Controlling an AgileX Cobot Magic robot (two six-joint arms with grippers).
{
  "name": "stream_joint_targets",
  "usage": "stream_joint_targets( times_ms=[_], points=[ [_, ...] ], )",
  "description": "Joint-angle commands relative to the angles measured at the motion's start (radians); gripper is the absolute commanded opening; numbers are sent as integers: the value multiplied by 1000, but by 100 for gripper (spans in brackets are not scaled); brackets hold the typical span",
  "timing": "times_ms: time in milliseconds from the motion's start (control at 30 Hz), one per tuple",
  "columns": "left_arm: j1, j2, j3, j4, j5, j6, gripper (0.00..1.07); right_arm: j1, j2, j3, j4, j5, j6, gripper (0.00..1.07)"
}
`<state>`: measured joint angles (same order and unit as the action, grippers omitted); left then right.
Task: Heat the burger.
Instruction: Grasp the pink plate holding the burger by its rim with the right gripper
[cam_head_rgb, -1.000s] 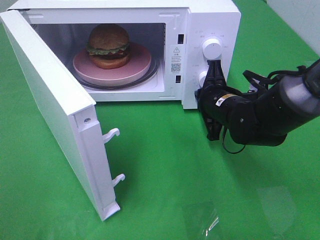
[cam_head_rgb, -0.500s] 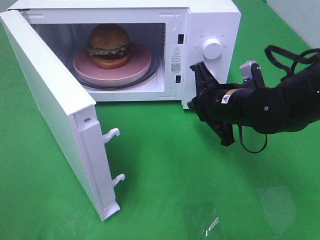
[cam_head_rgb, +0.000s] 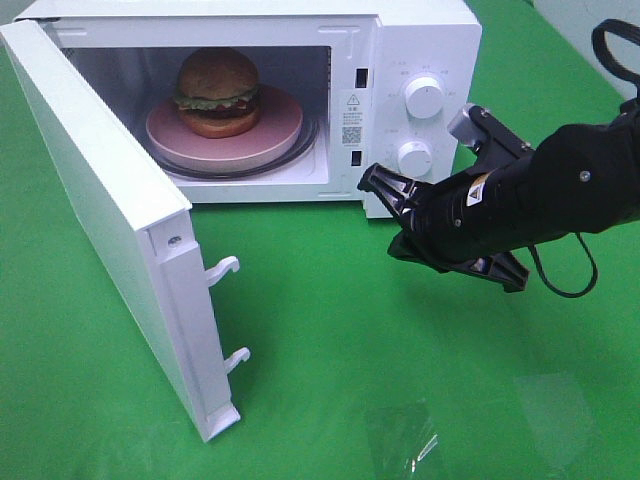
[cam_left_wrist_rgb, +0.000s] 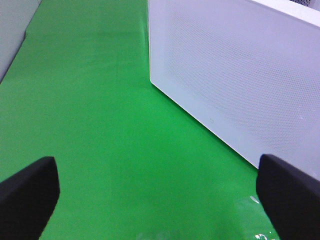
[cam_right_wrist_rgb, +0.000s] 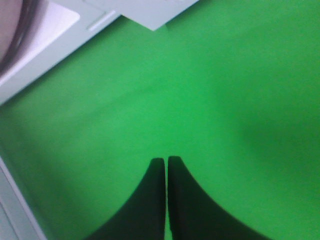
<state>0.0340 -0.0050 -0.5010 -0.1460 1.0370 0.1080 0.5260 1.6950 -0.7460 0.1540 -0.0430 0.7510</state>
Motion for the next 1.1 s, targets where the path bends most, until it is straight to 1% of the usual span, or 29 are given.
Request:
stream_joint_targets(
  times_ms=[33,100,133,167,200,233,267,300,333,367,433,533,567,600,667,767,800,833,867,900,967,1000,1033,1067,1100],
  points=[
    [0,-19,3,-3,-10,-1,100,0,-36,-5,-11,127,-183,5],
    [0,-19,3,-3,-10,-1,100,0,-39,-9,-13,161,-215,5],
    [0,-19,3,-3,-10,-1,100,0,-41,-27,-15,241,-303,5],
    [0,-19,3,-3,-10,-1,100,0,-41,-27,-15,241,-303,5],
    [0,-19,3,-3,-10,-1,100,0,-41,-55,-20,319,-398,5],
    [0,-19,3,-3,-10,-1,100,0,-41,-55,-20,319,-398,5],
    [0,-19,3,-3,-10,-1,100,0,-41,-83,-45,389,-501,6],
    [0,-19,3,-3,-10,-1,100,0,-41,-83,-45,389,-501,6],
    [0,-19,3,-3,-10,-1,100,0,-41,-109,-79,454,-592,6],
    [0,-19,3,-3,-10,-1,100,0,-41,-109,-79,454,-592,6],
    [0,-19,3,-3,-10,-1,100,0,-41,-152,-154,545,-772,7],
    [0,-19,3,-3,-10,-1,100,0,-41,-164,-170,563,-836,7],
    [0,-19,3,-3,-10,-1,100,0,-41,-170,-194,573,-937,8],
    [0,-19,3,-3,-10,-1,100,0,-41,-170,-194,573,-937,8],
    [0,-19,3,-3,-10,-1,100,0,-41,-169,-222,560,-1173,9],
    [0,-19,3,-3,-10,-1,100,0,-41,-169,-222,556,-1220,9],
    [0,-19,3,-3,-10,-1,100,0,-41,-169,-222,555,-1327,10],
    [0,-19,3,-3,-10,-1,100,0,-41,-169,-222,555,-1327,10],
    [0,-19,3,-3,-10,-1,100,0,-41,-169,-222,554,-1420,11],
    [0,-19,3,-3,-10,-1,100,0,-41,-169,-222,554,-1420,11],
    [0,-19,3,-3,-10,-1,100,0,-41,-169,-225,540,-1569,12],
    [0,-19,3,-3,-10,-1,100,0,-41,-169,-225,540,-1569,12],
    [0,-19,3,-3,-10,-1,100,0,-41,-169,-225,535,-1647,13],
    [0,-19,3,-3,-10,-1,100,0,-41,-169,-225,535,-1647,13],
    [0,-19,3,-3,-10,-1,100,0,-41,-169,-227,532,-1733,13]
  ],
)
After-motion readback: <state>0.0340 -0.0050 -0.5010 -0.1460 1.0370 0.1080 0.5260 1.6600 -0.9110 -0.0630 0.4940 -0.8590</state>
